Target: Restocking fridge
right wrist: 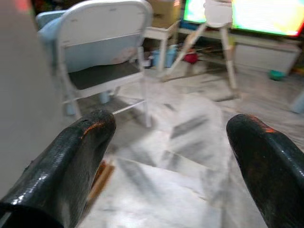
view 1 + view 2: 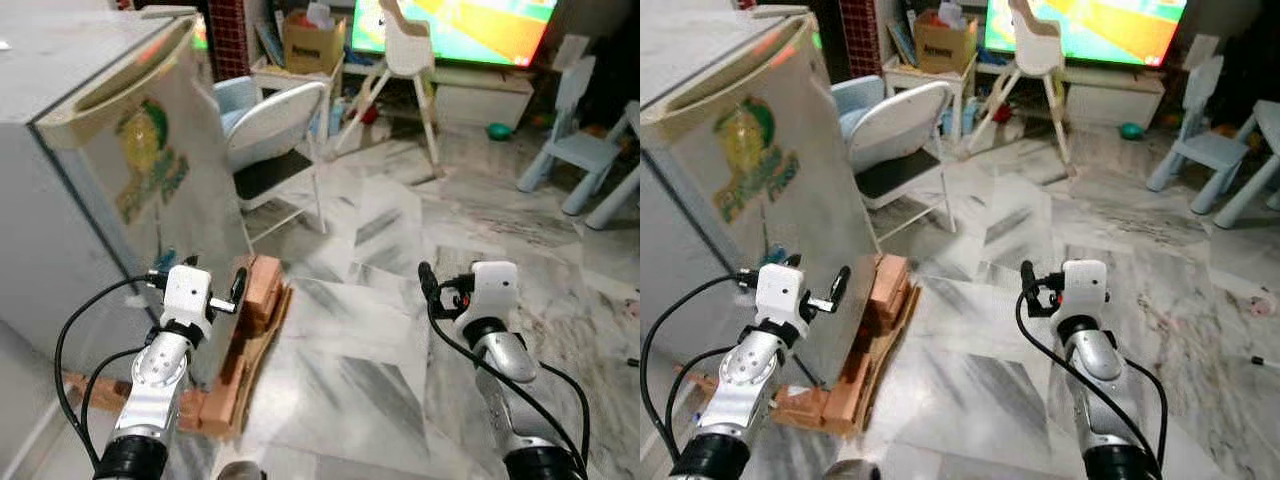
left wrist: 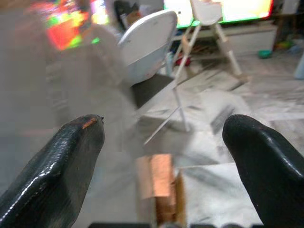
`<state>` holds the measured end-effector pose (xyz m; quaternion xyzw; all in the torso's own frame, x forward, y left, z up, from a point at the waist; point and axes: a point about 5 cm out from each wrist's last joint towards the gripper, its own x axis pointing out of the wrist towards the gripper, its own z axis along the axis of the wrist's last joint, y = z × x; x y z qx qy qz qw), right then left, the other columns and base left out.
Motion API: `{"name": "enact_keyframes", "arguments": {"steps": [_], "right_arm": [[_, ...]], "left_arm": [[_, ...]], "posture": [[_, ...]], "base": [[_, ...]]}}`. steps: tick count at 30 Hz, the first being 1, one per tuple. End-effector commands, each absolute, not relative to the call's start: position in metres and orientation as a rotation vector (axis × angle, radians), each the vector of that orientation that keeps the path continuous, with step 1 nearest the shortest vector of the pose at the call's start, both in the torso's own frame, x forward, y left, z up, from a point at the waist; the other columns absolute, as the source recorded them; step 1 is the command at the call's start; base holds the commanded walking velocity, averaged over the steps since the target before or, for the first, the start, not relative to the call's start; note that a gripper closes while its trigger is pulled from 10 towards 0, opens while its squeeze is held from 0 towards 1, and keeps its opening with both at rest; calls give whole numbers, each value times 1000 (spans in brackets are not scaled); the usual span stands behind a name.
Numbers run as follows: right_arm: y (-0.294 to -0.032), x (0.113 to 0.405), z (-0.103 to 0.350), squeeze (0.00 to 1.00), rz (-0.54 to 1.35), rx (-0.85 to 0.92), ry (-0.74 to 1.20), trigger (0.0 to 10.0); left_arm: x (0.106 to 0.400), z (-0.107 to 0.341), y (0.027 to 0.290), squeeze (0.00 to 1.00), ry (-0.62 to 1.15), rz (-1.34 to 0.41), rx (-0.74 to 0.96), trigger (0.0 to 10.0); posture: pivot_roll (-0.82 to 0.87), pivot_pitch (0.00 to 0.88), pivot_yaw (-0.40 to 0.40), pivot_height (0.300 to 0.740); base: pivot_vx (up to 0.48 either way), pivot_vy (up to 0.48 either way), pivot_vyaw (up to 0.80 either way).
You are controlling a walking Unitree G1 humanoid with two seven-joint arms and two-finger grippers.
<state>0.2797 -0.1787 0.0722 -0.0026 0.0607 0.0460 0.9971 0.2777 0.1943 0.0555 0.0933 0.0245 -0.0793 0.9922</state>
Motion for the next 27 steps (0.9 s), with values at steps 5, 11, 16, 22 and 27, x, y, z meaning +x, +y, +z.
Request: {"name": "enact_keyframes", "arguments": {"steps": [5,11,16,22,27], "right_arm": [[-182,283,77,0,82,-15,108,10000],[-180,281,75,0,87,-14,115,10000],[-178,282,74,0,92,-14,117,10000],[-180,285,76,0,95,-16,116,10000],[-183,283,77,0,88,-19,112,10000]], "left_arm": [[269,53,196,0,57,-153,179,10000],[261,47,207,0,91,-90,141,10000],[264,45,214,0,126,-47,119,10000],[286,50,217,0,141,-40,143,10000],[301,64,220,0,97,-35,147,10000]], "posture": [[27,0,-50,740],[33,0,-52,740],[33,0,-56,740],[25,0,-57,740],[11,0,-48,740]], "base": [[0,0,0],[0,0,0],[0,0,0],[0,0,0],[0,0,0]]}}
